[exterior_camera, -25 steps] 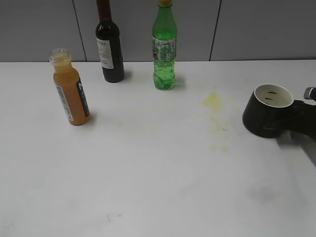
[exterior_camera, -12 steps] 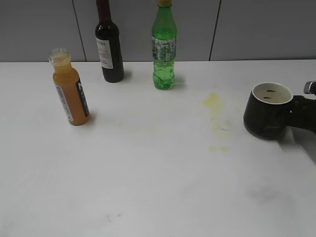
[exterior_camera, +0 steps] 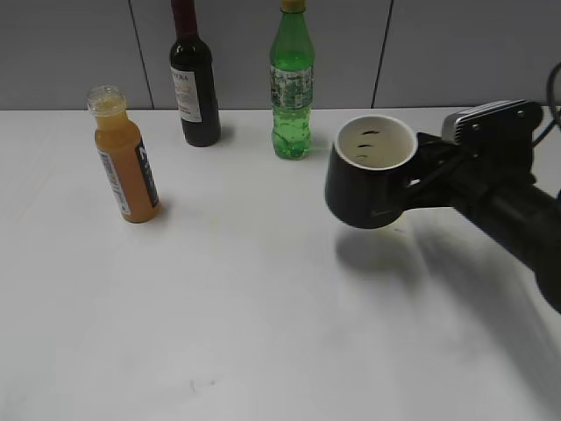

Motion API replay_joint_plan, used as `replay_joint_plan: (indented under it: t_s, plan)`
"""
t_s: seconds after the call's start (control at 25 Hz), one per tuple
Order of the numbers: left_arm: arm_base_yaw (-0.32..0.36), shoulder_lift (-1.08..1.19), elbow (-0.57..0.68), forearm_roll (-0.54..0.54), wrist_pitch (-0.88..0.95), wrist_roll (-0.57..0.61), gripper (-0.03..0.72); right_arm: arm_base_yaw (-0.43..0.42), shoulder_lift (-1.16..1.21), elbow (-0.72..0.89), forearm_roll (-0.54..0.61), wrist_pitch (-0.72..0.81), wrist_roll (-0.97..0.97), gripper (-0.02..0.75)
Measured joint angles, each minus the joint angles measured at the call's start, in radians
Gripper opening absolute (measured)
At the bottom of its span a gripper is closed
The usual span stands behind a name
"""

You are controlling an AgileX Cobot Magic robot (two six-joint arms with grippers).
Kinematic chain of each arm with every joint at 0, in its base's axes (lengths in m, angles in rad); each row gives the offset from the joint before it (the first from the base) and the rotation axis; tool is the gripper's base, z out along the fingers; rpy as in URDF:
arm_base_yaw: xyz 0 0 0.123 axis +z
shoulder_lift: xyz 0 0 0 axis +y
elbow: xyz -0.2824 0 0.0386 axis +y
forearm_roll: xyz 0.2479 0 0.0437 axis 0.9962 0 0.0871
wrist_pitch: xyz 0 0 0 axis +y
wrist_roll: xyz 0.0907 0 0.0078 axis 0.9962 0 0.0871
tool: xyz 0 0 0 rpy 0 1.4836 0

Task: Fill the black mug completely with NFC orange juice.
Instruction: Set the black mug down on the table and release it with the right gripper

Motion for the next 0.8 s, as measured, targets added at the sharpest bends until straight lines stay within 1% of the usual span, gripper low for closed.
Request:
replay_joint_plan:
  t_s: [0.08, 0.24, 0.4, 0.52, 0.8]
  plan:
    - [0.000, 0.000, 0.000, 0.000, 0.000, 0.000, 0.242, 0.096, -0.004, 0.002, 0.049, 0.001, 0.000, 0.062]
    - [0.000, 0.000, 0.000, 0.000, 0.000, 0.000, 0.242, 0.281, -0.004, 0.003, 0.190, 0.002, 0.000, 0.062]
    - [0.000, 0.000, 0.000, 0.000, 0.000, 0.000, 0.242, 0.389, 0.013, 0.003, 0.277, 0.000, 0.001, 0.062]
    - [0.000, 0.000, 0.000, 0.000, 0.000, 0.000, 0.242, 0.423, 0.062, -0.005, 0.322, 0.001, 0.001, 0.062]
    - [0.000, 0.000, 0.000, 0.000, 0.000, 0.000, 0.242, 0.427, 0.191, -0.093, 0.354, 0.007, 0.000, 0.062]
